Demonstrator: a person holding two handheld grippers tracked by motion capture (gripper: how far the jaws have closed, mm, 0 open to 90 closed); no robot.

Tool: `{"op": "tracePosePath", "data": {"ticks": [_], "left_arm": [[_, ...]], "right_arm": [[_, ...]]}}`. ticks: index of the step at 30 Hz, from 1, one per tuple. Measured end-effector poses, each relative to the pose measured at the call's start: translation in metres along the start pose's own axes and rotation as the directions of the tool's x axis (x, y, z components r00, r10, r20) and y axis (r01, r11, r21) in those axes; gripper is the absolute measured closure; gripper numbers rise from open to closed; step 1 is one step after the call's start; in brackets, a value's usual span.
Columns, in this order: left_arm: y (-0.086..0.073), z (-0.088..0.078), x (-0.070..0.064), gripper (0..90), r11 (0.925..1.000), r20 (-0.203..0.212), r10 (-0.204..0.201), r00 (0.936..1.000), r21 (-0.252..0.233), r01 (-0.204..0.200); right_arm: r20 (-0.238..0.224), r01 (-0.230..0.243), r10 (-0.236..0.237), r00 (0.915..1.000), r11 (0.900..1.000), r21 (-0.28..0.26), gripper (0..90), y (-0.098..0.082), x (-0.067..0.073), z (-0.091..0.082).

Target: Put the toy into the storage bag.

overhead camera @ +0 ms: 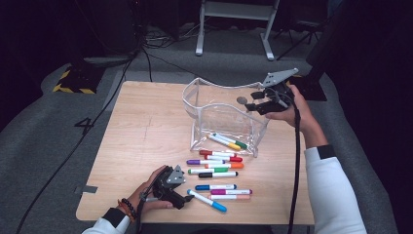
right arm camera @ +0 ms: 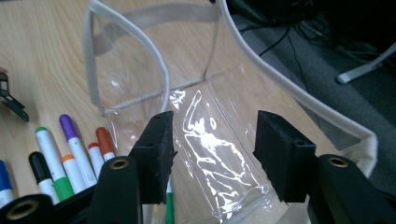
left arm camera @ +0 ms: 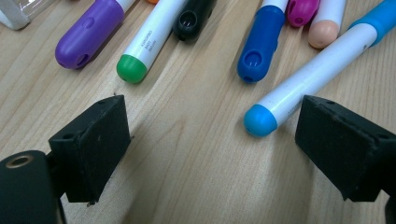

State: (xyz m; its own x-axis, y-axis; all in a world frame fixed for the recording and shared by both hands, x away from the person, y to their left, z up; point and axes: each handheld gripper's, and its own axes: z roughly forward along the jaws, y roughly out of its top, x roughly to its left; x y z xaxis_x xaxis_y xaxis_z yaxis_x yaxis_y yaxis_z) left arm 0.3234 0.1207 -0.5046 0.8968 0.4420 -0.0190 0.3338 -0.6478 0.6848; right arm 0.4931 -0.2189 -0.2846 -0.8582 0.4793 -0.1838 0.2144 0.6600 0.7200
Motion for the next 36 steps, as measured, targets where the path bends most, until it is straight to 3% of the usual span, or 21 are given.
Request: {"op": "tracePosePath", "data": {"ticks": [4, 11, 17, 20, 25, 30, 36], "left_arm": [[0.0, 0.0, 0.0, 10.4, 1.0, 0.0, -0.001, 1.0, -0.002, 0.001], [0.0, 0.0, 0.0, 10.4, 1.0, 0.001, 0.0, 1.0, -0.002, 0.0], [0.0, 0.0, 0.0, 10.4, 1.0, 0.001, 0.0, 1.0, -0.002, 0.0], [0.0, 0.0, 0.0, 10.4, 1.0, 0.0, 0.0, 1.0, -0.001, 0.0], [0.0, 0.0, 0.0, 10.4, 1.0, 0.0, 0.0, 1.0, -0.001, 0.0], [0.0, 0.0, 0.0, 10.4, 1.0, 0.0, 0.0, 1.0, -0.001, 0.0], [0.0, 0.0, 0.0, 10.3, 1.0, -0.001, -0.002, 1.0, 0.001, 0.002]], "right_arm": [[0.011, -0.006, 0.006, 0.9999, 0.998, -0.068, 43.5, -0.005, 0.007, -0.022], [0.062, -0.01, 0.018, 0.9979, 0.991, -0.134, 37.3, -0.023, 0.021, -0.057], [0.094, 0.0, 0.016, 0.9955, 0.987, -0.162, 35.7, -0.052, 0.039, -0.078], [0.081, 0.009, 0.005, 0.9967, 0.985, -0.172, 37.3, -0.074, 0.052, -0.084], [0.061, 0.016, -0.007, 0.9981, 0.989, -0.148, 39.6, -0.11, 0.076, -0.078], [0.012, 0.004, -0.003, 0.9999, 0.992, -0.129, 42.5, -0.145, 0.1, -0.059], [-0.09, -0.01, 0.001, 0.9959, 0.994, -0.105, 46.9, -0.17, 0.128, -0.024]]}}
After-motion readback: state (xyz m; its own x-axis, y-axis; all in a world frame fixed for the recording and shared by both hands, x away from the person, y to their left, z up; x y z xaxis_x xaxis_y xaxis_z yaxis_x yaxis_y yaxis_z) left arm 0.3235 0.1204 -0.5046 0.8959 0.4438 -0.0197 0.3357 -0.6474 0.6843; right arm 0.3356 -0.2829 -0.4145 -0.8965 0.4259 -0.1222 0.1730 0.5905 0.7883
